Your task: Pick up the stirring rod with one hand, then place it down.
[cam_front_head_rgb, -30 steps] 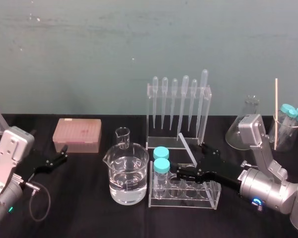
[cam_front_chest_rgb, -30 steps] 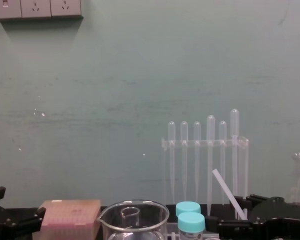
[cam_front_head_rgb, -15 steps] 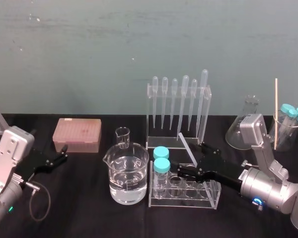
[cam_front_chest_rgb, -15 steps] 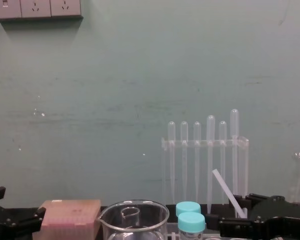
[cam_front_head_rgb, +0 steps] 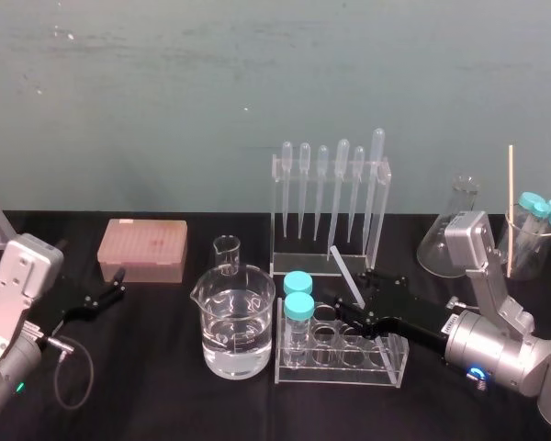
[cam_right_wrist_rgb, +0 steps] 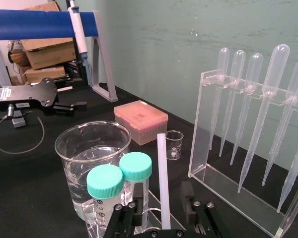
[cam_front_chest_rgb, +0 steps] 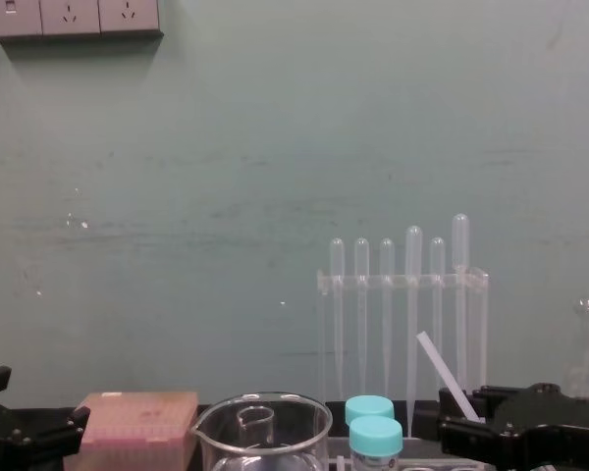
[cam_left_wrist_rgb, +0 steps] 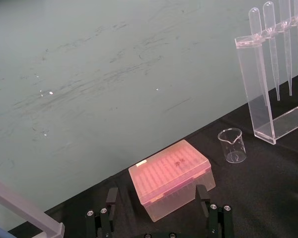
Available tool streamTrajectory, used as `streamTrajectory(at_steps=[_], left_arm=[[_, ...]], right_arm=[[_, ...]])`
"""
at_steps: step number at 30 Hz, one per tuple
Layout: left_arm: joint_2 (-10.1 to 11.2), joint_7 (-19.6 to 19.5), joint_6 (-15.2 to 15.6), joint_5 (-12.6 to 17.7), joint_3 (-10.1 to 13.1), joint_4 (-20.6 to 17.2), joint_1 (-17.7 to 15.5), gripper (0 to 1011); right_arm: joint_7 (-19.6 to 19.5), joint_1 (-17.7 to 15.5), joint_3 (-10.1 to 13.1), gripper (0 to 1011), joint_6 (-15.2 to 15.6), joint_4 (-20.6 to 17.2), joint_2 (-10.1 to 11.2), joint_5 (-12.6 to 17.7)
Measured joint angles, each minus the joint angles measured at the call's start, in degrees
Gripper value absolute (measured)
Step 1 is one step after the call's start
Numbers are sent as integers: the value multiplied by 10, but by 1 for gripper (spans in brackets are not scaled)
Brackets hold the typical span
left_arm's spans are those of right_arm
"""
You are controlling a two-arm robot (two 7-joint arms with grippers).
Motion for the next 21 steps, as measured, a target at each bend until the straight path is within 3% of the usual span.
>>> streamTrajectory(at_steps=[13,15,21], left_arm=[[0,0,0,0,0,0,0,1000],[0,0,0,0,0,0,0,1000],[0,0,0,0,0,0,0,1000]], right_arm=[[0,0,0,110,0,0,0,0],[0,0,0,68,-1,0,0,0],[0,0,0,68,-1,0,0,0]])
